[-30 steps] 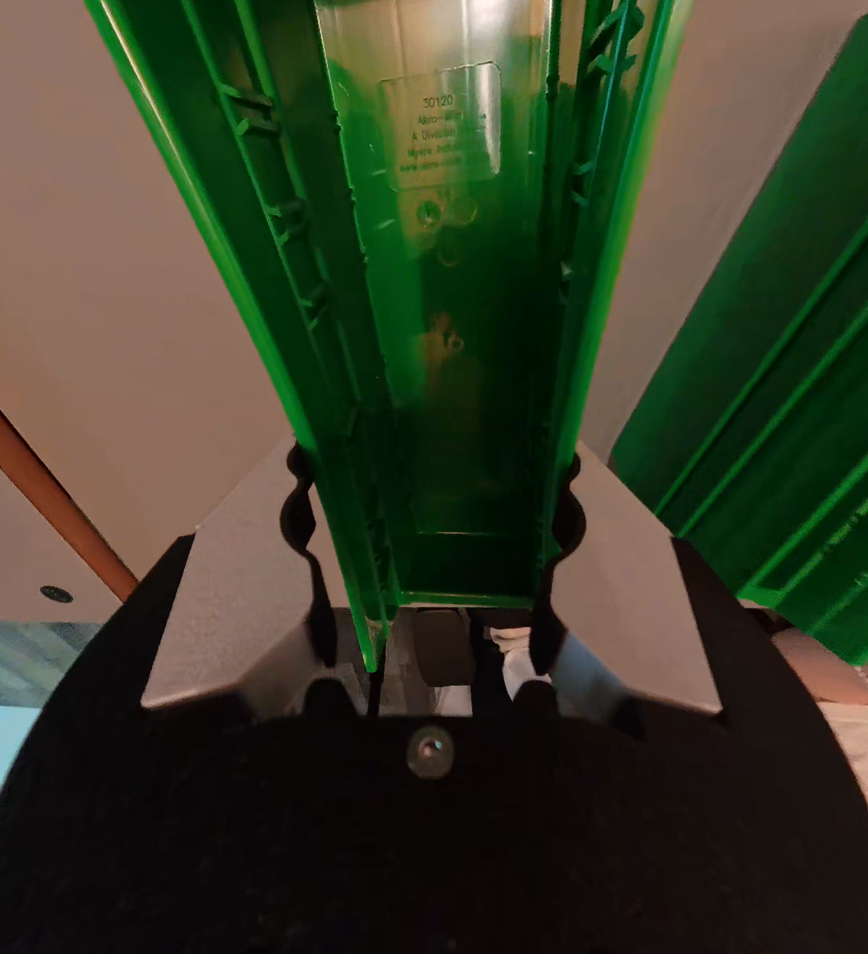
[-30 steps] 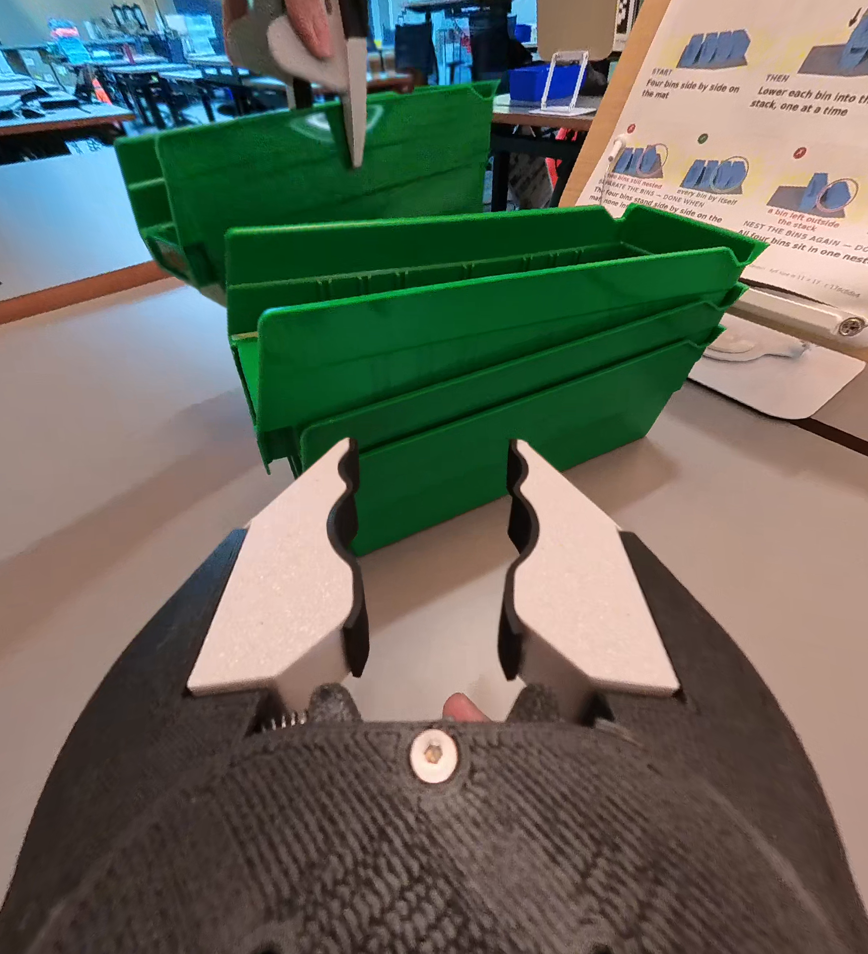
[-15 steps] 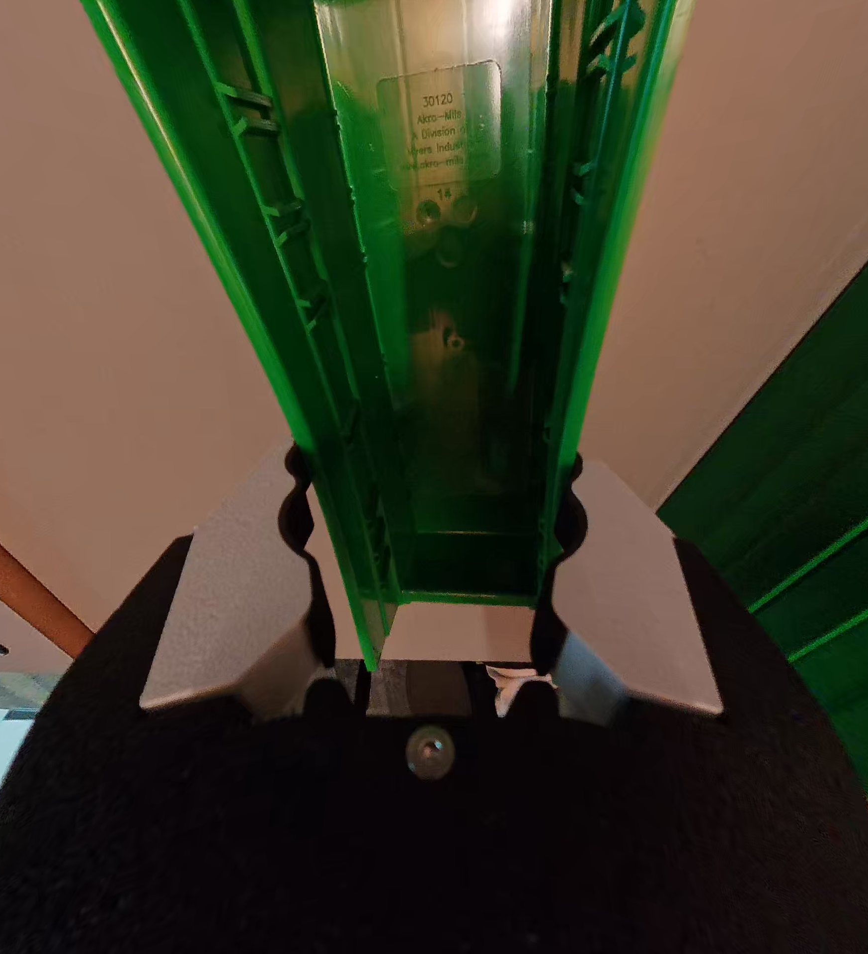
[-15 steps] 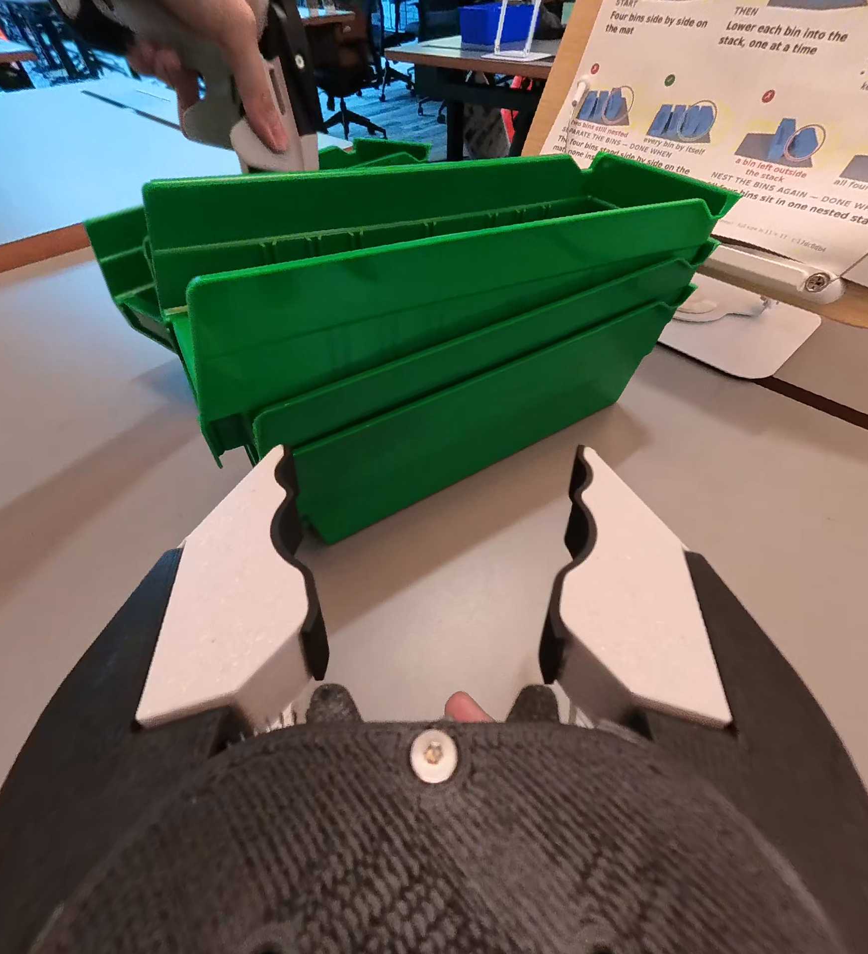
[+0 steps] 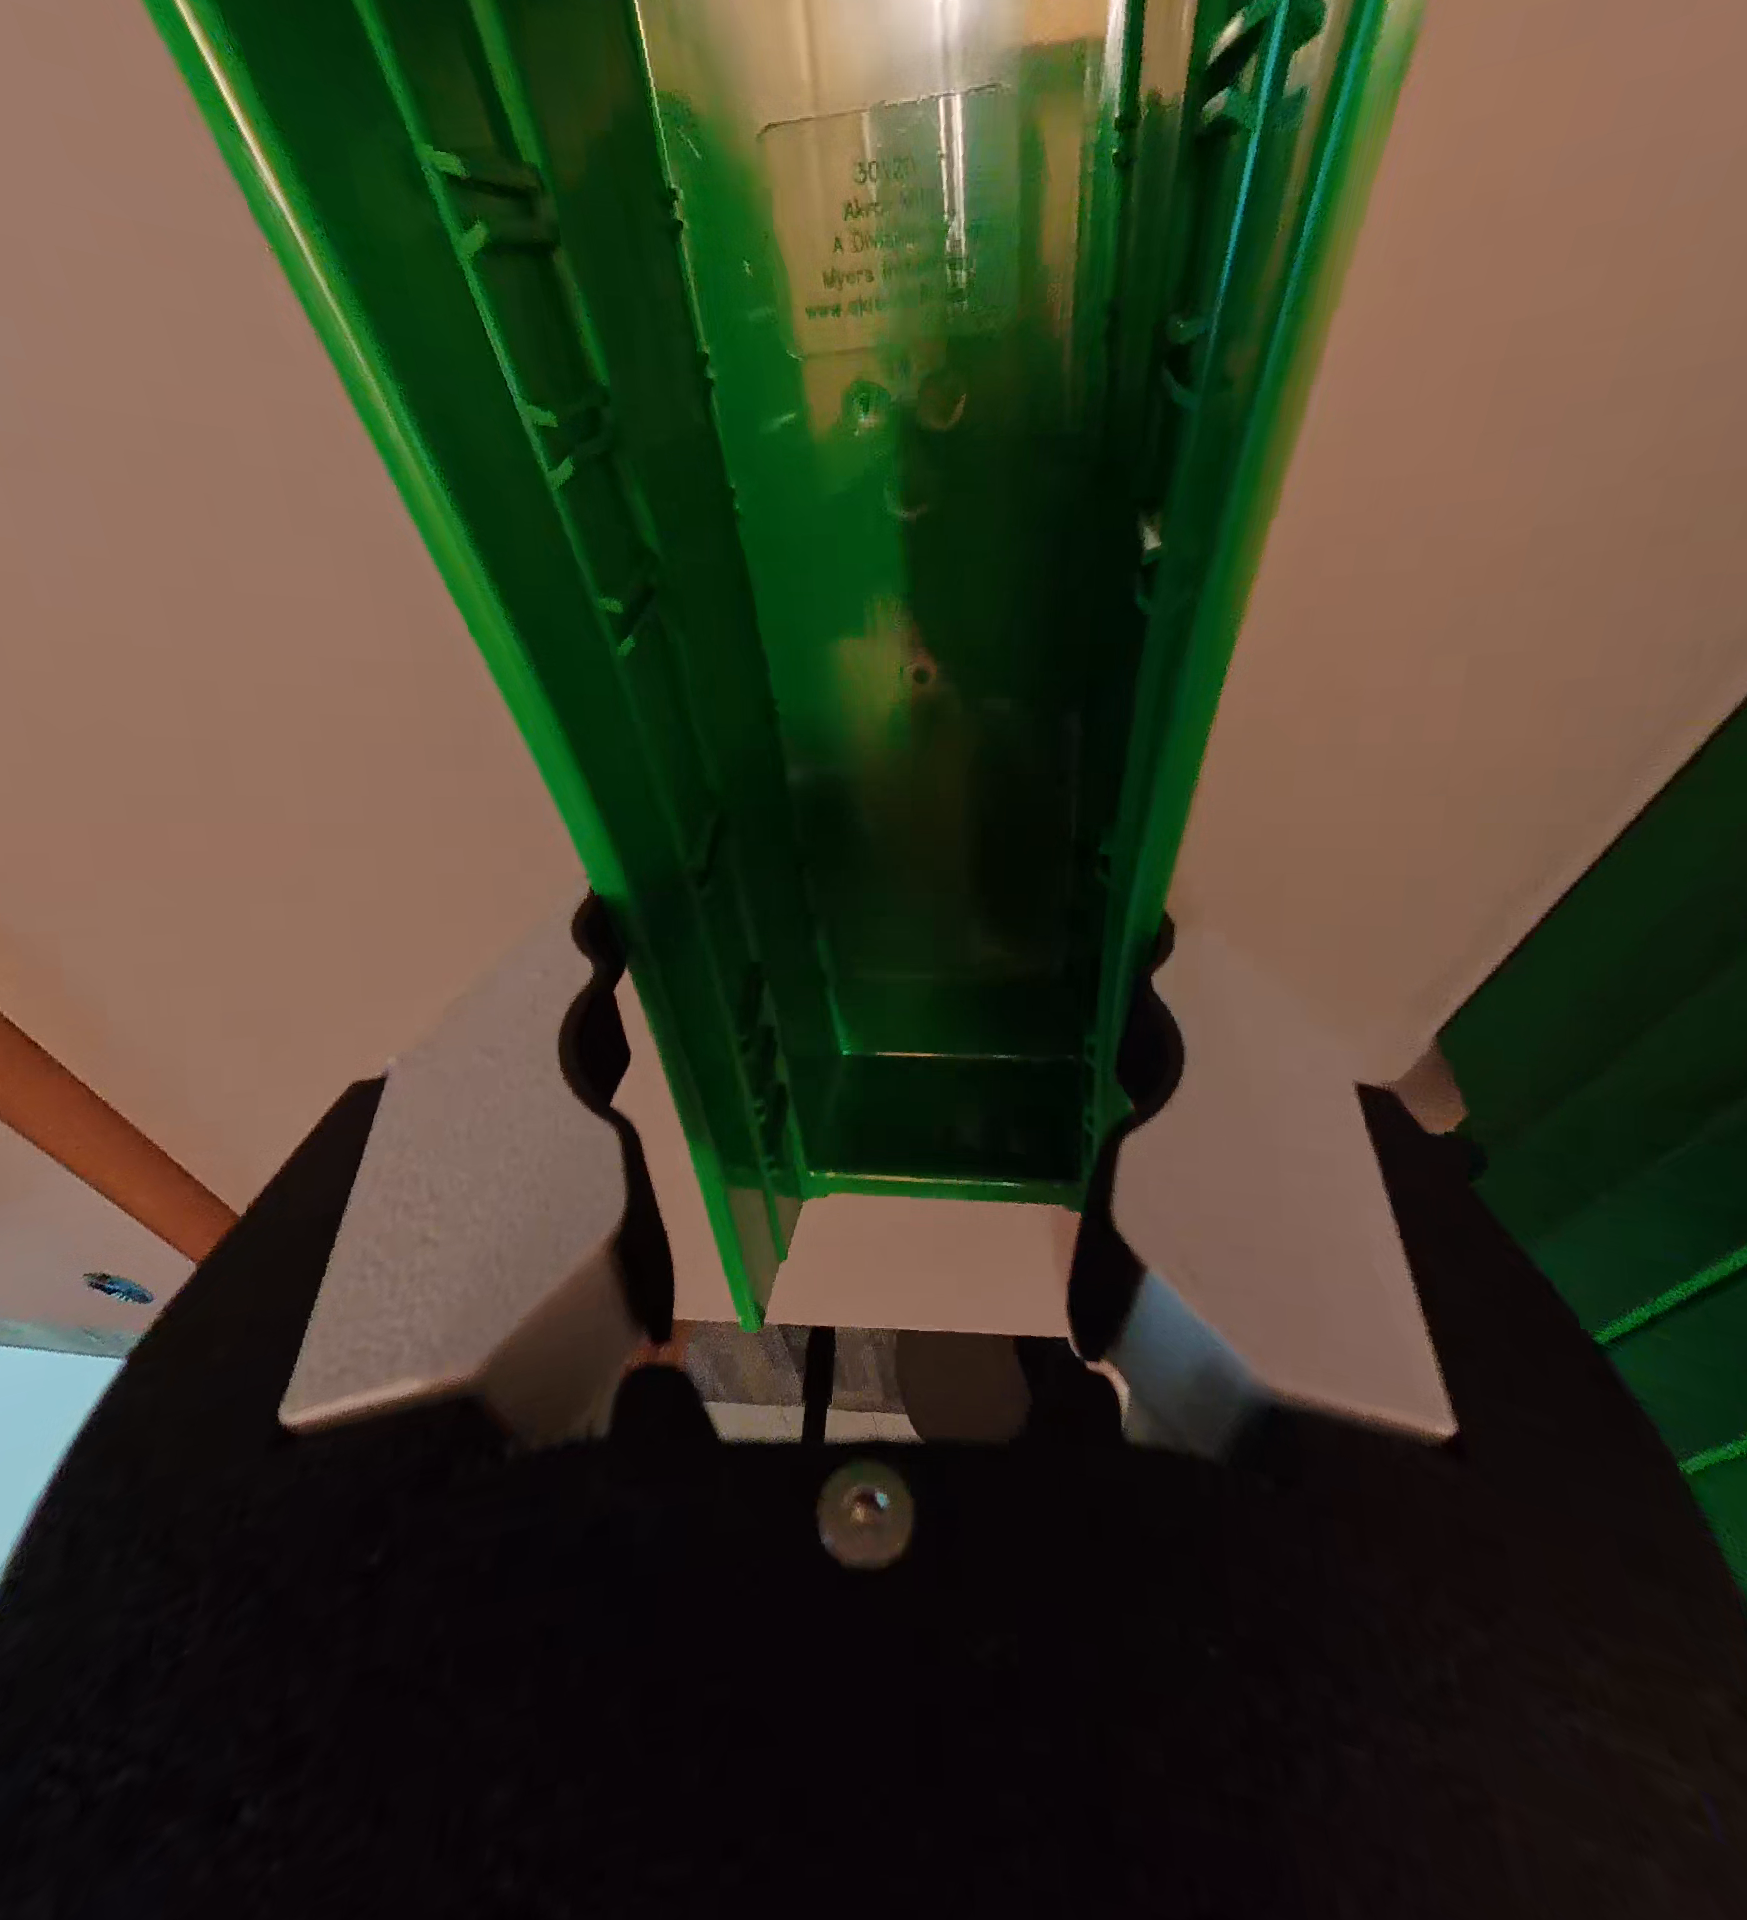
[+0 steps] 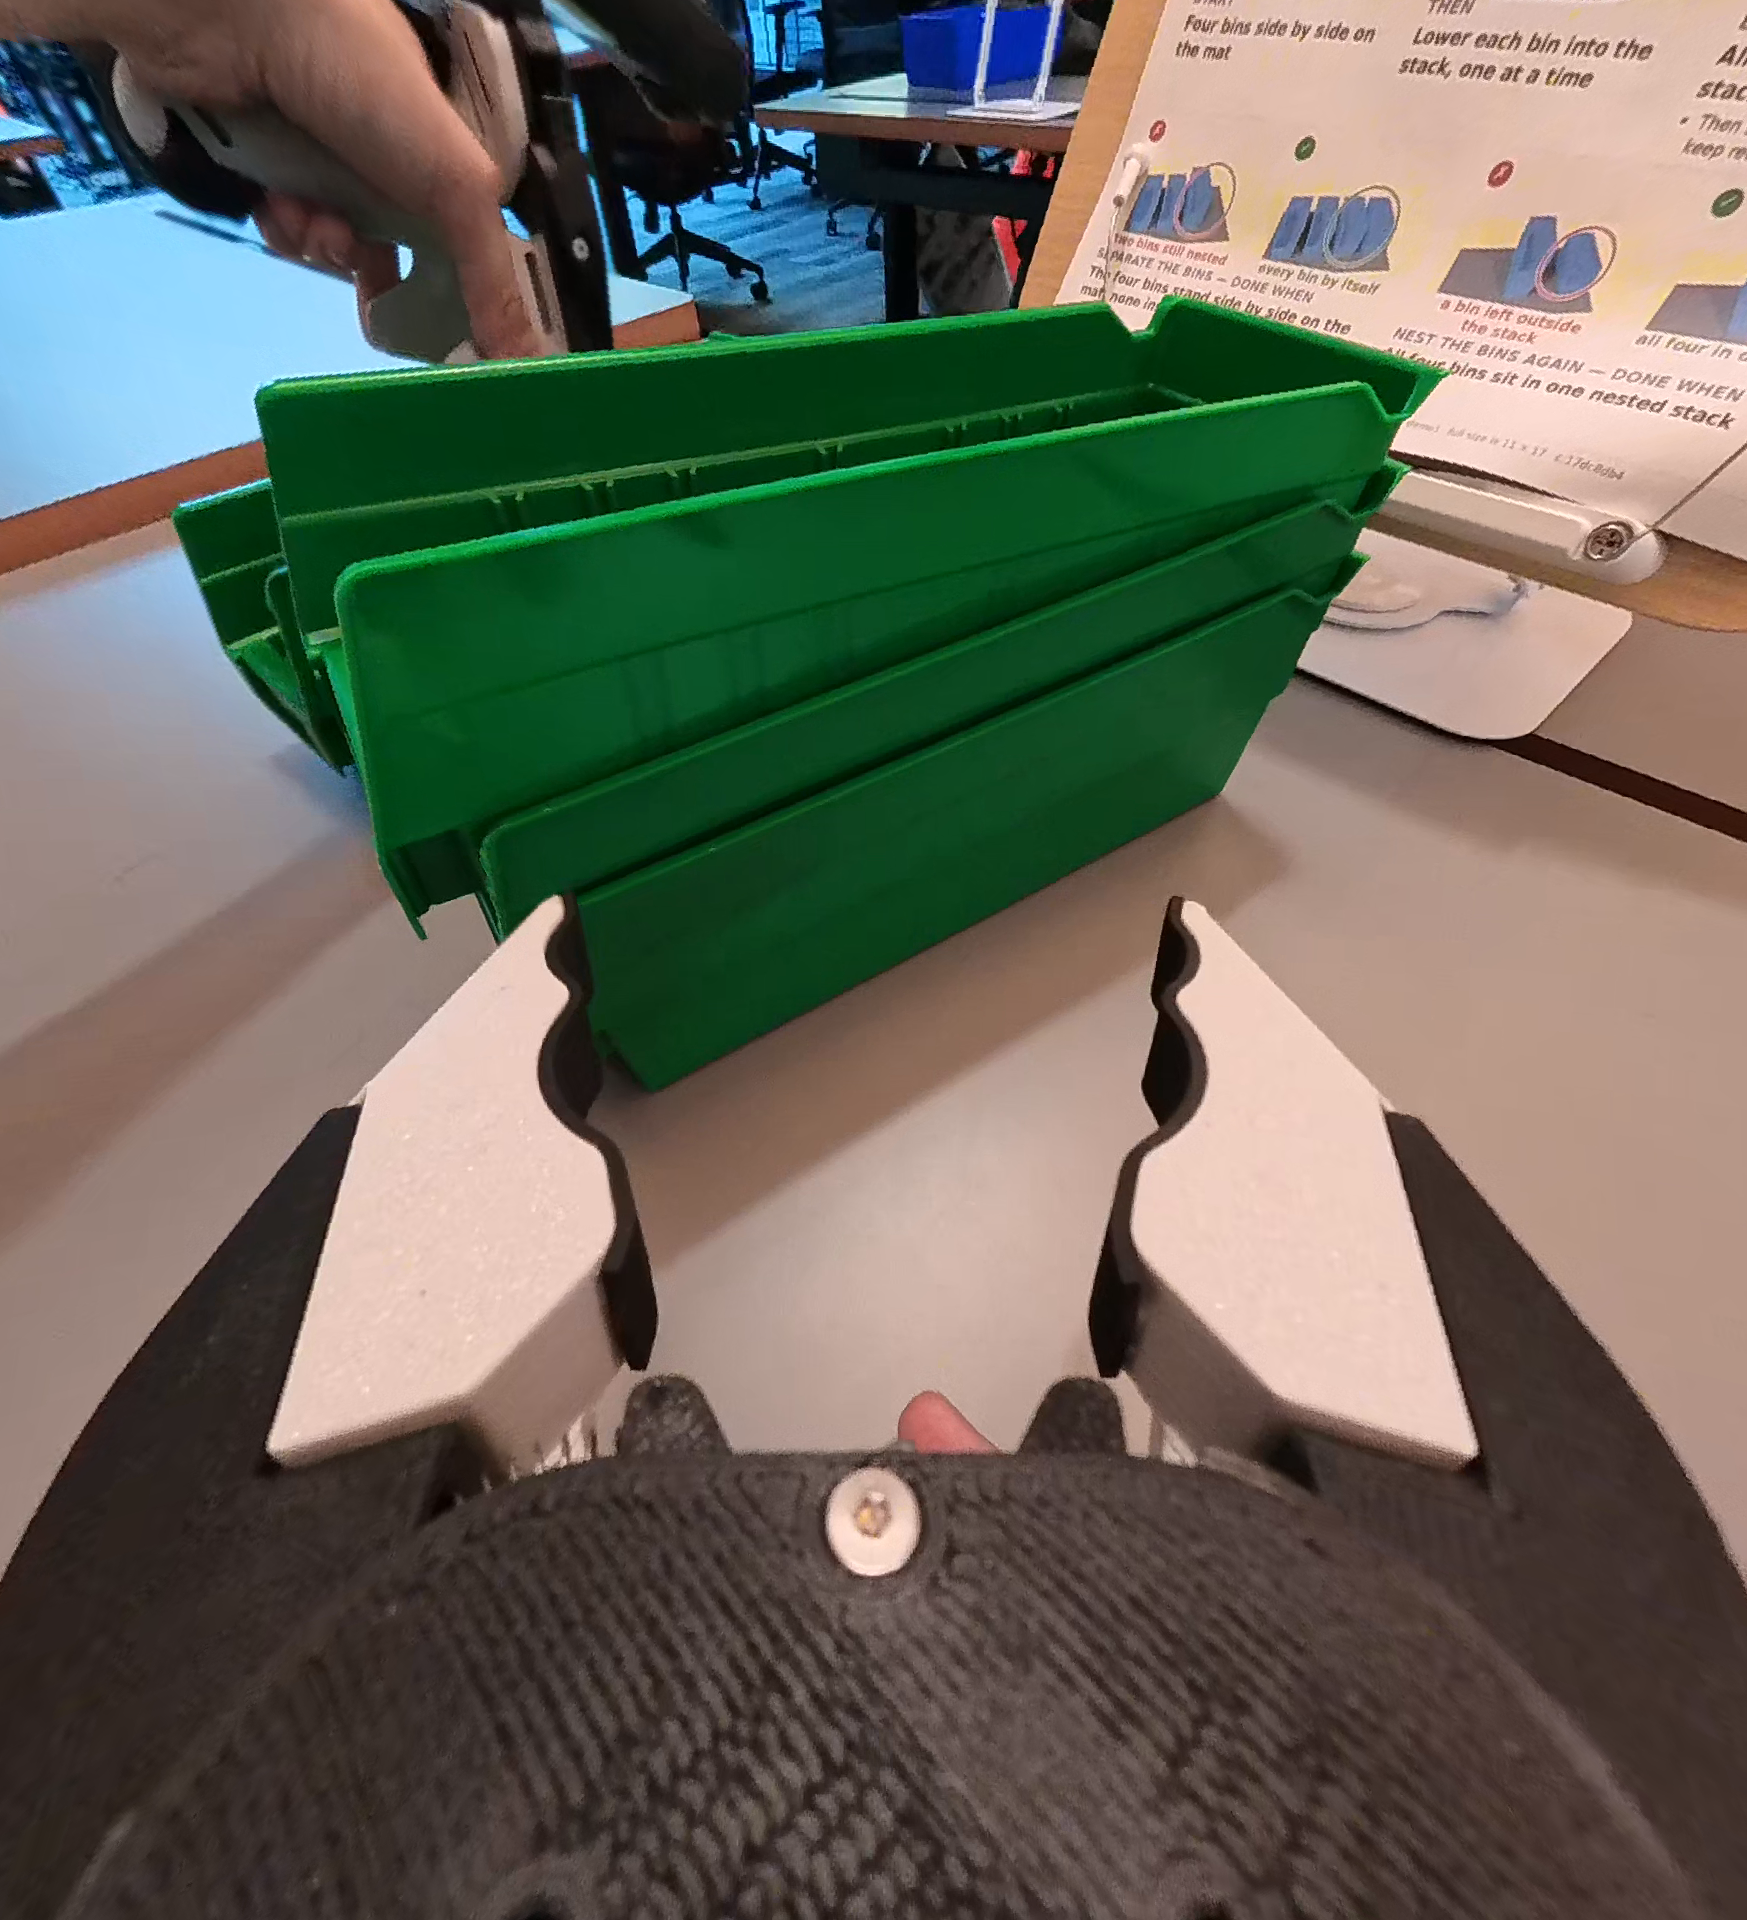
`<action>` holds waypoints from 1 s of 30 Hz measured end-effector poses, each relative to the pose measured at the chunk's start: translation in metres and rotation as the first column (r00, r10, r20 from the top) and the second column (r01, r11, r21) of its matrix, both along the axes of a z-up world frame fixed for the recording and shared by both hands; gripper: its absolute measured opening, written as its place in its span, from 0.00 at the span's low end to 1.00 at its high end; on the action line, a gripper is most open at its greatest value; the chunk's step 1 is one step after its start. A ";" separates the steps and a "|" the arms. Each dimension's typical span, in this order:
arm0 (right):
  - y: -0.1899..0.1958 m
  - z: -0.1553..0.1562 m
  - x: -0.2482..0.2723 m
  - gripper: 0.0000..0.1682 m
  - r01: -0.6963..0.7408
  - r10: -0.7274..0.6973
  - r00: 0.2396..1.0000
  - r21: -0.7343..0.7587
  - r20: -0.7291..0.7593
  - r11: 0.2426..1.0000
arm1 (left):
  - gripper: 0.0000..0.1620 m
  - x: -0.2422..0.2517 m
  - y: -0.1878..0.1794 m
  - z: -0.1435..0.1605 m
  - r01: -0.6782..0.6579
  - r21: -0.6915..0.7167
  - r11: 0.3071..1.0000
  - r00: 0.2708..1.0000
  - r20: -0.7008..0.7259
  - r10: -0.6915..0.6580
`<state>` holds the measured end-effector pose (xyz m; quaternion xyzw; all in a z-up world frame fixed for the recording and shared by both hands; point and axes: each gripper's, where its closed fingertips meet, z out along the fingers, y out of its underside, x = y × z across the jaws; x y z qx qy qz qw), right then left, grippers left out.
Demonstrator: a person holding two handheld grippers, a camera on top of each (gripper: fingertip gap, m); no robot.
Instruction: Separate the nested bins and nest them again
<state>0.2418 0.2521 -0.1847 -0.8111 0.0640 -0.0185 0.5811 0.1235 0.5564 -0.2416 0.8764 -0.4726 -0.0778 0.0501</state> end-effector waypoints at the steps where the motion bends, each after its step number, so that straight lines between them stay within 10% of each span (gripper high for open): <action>1: 0.000 0.000 0.000 0.64 0.001 -0.001 1.000 -0.001 -0.001 1.000 | 0.59 -0.001 0.002 0.000 -0.007 0.005 1.000 1.000 0.003 0.007; 30: -0.010 -0.013 0.009 0.62 0.019 -0.019 1.000 -0.048 0.003 0.999 | 0.64 -0.052 0.059 -0.003 -0.042 0.048 0.998 0.999 0.036 0.040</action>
